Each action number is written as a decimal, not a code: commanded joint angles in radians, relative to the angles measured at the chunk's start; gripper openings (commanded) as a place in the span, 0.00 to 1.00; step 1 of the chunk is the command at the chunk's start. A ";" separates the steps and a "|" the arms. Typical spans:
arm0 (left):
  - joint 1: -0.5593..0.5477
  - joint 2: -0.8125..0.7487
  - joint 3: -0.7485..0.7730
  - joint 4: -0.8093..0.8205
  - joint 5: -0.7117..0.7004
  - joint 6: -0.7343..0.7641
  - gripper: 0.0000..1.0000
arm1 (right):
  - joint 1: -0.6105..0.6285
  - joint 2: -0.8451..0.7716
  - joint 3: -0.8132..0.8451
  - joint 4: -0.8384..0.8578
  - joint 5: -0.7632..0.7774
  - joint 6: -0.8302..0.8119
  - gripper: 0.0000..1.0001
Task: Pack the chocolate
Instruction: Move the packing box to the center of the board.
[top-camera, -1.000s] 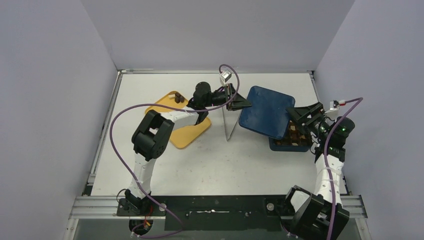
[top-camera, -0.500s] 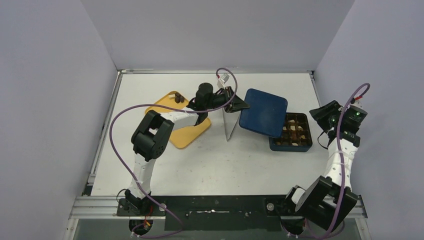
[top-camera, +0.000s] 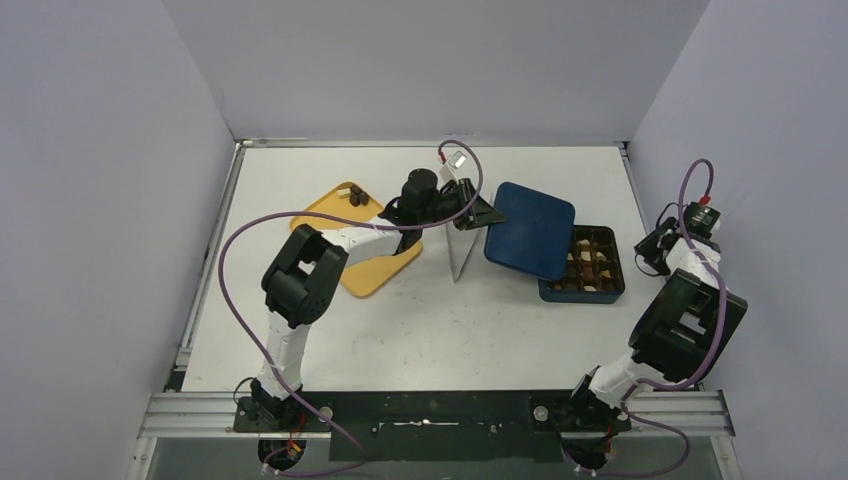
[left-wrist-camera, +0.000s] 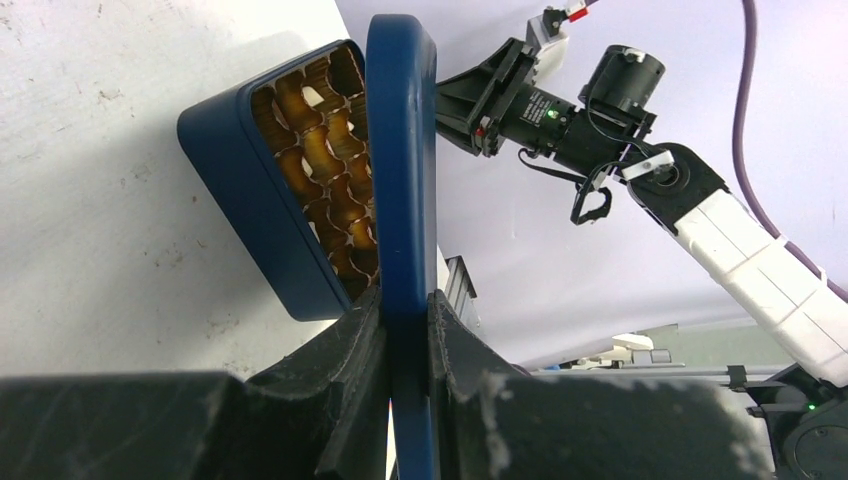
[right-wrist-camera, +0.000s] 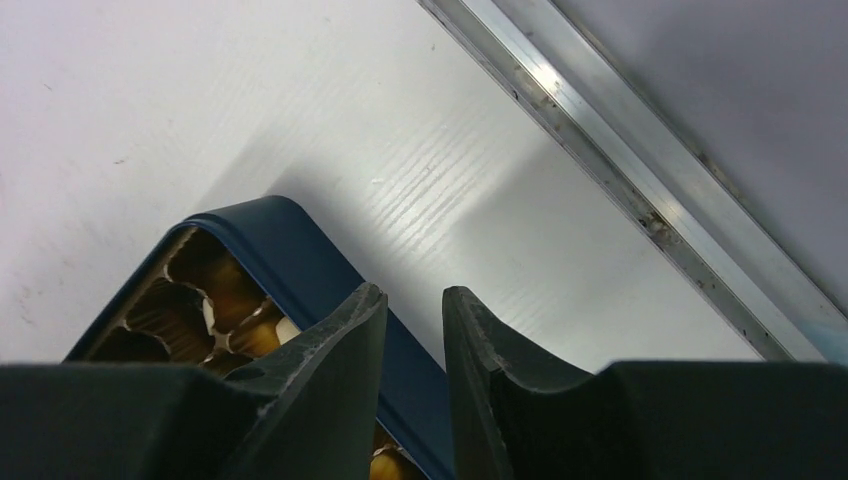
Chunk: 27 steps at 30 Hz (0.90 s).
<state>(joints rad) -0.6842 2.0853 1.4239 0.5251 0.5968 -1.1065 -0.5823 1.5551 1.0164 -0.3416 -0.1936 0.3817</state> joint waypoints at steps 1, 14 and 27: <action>0.003 -0.060 0.047 0.054 -0.019 0.010 0.00 | 0.021 0.030 0.018 0.024 0.030 -0.031 0.28; 0.016 -0.076 0.017 0.061 0.005 -0.005 0.00 | 0.166 0.084 -0.089 0.041 -0.092 -0.089 0.29; 0.008 -0.023 0.007 0.106 -0.014 -0.078 0.00 | 0.193 -0.086 -0.171 -0.034 -0.042 -0.029 0.32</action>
<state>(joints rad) -0.6727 2.0850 1.4239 0.5198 0.5873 -1.1194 -0.3790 1.5509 0.8478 -0.3328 -0.2890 0.3237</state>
